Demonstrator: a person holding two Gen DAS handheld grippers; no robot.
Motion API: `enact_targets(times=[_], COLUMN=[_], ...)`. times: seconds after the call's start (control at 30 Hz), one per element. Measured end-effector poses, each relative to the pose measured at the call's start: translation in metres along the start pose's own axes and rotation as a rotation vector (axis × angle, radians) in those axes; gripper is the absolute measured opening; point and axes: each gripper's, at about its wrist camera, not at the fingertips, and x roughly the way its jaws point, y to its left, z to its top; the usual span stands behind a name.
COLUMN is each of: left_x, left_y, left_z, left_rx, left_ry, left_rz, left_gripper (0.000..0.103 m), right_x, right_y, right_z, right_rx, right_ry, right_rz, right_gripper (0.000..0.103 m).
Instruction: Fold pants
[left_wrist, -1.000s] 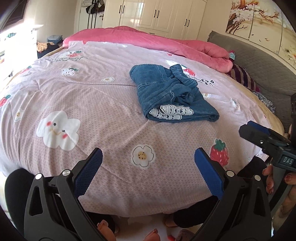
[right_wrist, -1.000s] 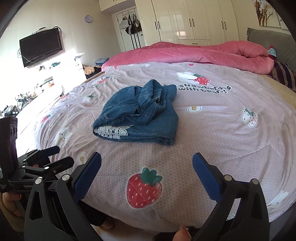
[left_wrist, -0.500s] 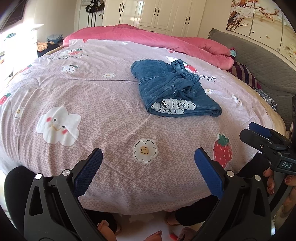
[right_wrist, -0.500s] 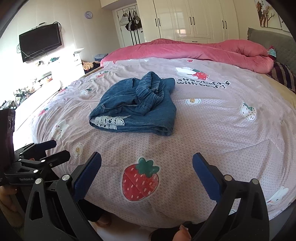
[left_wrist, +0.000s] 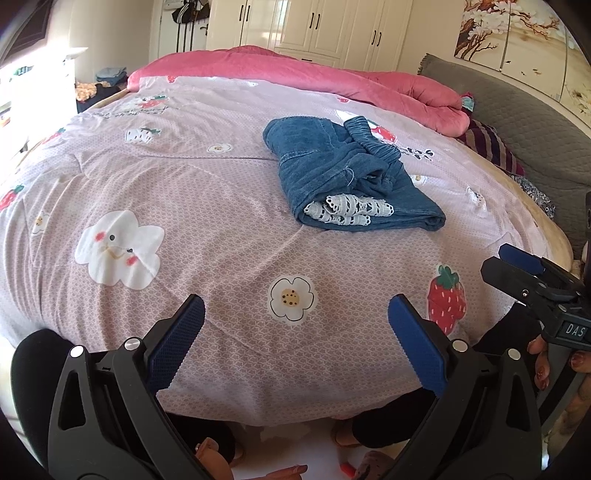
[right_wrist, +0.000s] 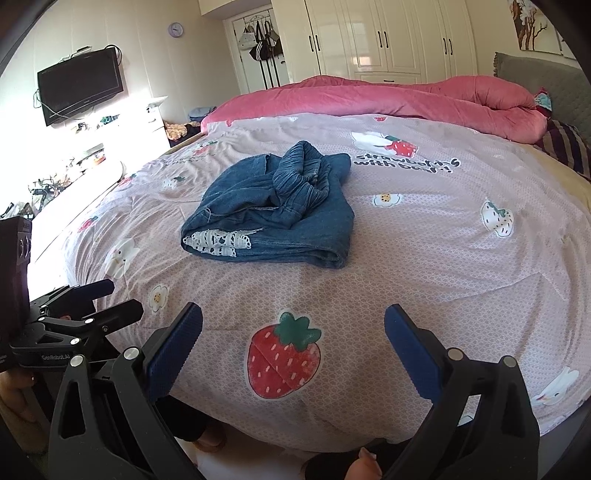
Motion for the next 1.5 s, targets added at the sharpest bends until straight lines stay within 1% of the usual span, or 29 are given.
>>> enact_targets(times=[0.53, 1.03, 1.5], left_x=[-0.0009, -0.0017, -0.0025], left_y=[0.0015, 0.0004, -0.0003], left_z=[0.0003, 0.0006, 0.0013], left_rx=[-0.006, 0.001, 0.006], left_ry=[0.004, 0.001, -0.005], left_rz=[0.013, 0.043, 0.049], left_gripper=[0.093, 0.093, 0.093], right_x=[0.0014, 0.0012, 0.0007], right_y=[-0.0002, -0.0006, -0.0022], right_z=[-0.0014, -0.0021, -0.0026], right_rx=[0.008, 0.012, 0.020], right_ry=[0.010, 0.010, 0.013], right_rz=[-0.006, -0.018, -0.027], right_gripper=[0.099, 0.099, 0.099])
